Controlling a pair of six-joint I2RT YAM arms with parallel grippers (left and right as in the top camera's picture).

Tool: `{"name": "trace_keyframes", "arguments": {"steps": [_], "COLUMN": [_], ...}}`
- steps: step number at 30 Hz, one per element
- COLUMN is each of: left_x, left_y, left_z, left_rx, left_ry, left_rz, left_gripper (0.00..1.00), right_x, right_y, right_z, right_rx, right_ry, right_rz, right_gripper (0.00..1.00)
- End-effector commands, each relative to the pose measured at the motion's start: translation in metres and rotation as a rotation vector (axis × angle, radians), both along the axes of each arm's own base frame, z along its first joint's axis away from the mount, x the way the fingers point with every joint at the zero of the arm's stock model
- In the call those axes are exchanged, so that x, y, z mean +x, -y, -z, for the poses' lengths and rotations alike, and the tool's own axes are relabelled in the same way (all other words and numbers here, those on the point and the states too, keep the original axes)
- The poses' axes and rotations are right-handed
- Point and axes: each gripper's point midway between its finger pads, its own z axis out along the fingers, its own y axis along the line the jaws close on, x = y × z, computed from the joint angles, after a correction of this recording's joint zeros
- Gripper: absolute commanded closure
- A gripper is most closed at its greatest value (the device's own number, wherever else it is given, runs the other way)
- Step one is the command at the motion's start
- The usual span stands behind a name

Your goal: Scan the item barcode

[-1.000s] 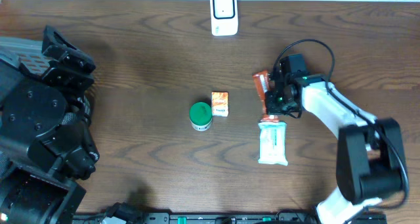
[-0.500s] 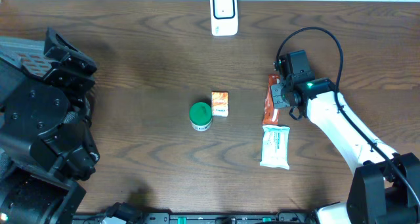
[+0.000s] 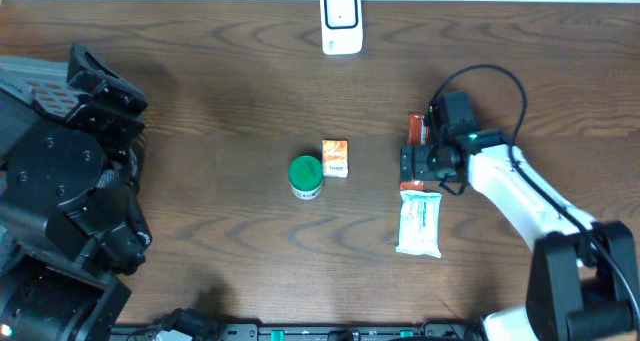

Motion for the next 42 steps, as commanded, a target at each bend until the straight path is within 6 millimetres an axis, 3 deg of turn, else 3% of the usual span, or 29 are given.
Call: {"name": "trace_keyframes", "arguments": {"steps": [1, 4, 7, 8, 11, 12, 16, 23, 26, 28, 30, 32, 36, 40, 42], "left_x": [-0.003, -0.003, -0.003, -0.003, -0.003, -0.003, -0.003, -0.003, -0.003, -0.003, -0.003, -0.003, -0.003, -0.003, -0.003], "left_y": [-0.004, -0.004, -0.004, -0.004, -0.004, -0.004, -0.004, -0.004, -0.004, -0.004, -0.004, -0.004, -0.004, -0.004, -0.004], "left_z": [-0.002, -0.002, -0.002, -0.002, -0.002, -0.002, -0.002, -0.002, -0.002, -0.002, -0.002, -0.002, -0.002, -0.002, -0.002], "left_rx": [0.015, 0.015, 0.015, 0.015, 0.015, 0.015, 0.015, 0.015, 0.015, 0.015, 0.015, 0.015, 0.015, 0.015, 0.015], "left_ry": [-0.001, -0.001, -0.001, -0.002, -0.001, -0.002, -0.001, -0.002, -0.002, -0.002, -0.001, -0.001, -0.002, -0.001, -0.001], "left_rz": [-0.018, -0.018, -0.018, -0.018, -0.018, -0.018, -0.018, -0.018, -0.018, -0.018, -0.018, -0.018, -0.018, -0.018, -0.018], "left_gripper": [0.19, 0.18, 0.19, 0.18, 0.19, 0.19, 0.19, 0.19, 0.19, 0.19, 0.19, 0.19, 0.19, 0.19, 0.19], "right_x": [-0.015, -0.017, -0.022, -0.023, -0.027, -0.028, -0.022, 0.017, 0.034, 0.036, 0.031, 0.029, 0.029, 0.017, 0.010], "right_y": [-0.012, -0.020, -0.020, -0.018, -0.001, 0.007, 0.036, 0.057, 0.049, 0.041, 0.028, 0.019, -0.013, -0.033, -0.033], "right_z": [0.027, 0.037, 0.048, 0.052, 0.068, 0.072, 0.070, 0.009, -0.003, -0.003, 0.000, 0.001, -0.005, -0.043, -0.060], "right_rx": [0.038, 0.038, 0.029, 0.015, -0.084, -0.127, -0.297, -0.544, -0.623, -0.631, -0.604, -0.561, -0.364, -0.090, 0.035], "right_ry": [-0.092, -0.113, -0.147, -0.157, -0.184, -0.191, -0.152, 0.068, 0.127, 0.132, 0.128, 0.140, 0.156, 0.144, 0.126], "right_rz": [0.018, 0.016, 0.038, 0.041, 0.056, 0.062, 0.081, -0.033, -0.225, -0.294, -0.322, -0.285, -0.265, -0.086, 0.055], "right_gripper": [0.09, 0.09, 0.18, 0.28, 0.86, 0.99, 0.99, 0.99, 0.99, 0.93, 0.63, 0.01, 0.01, 0.01, 0.01]}}
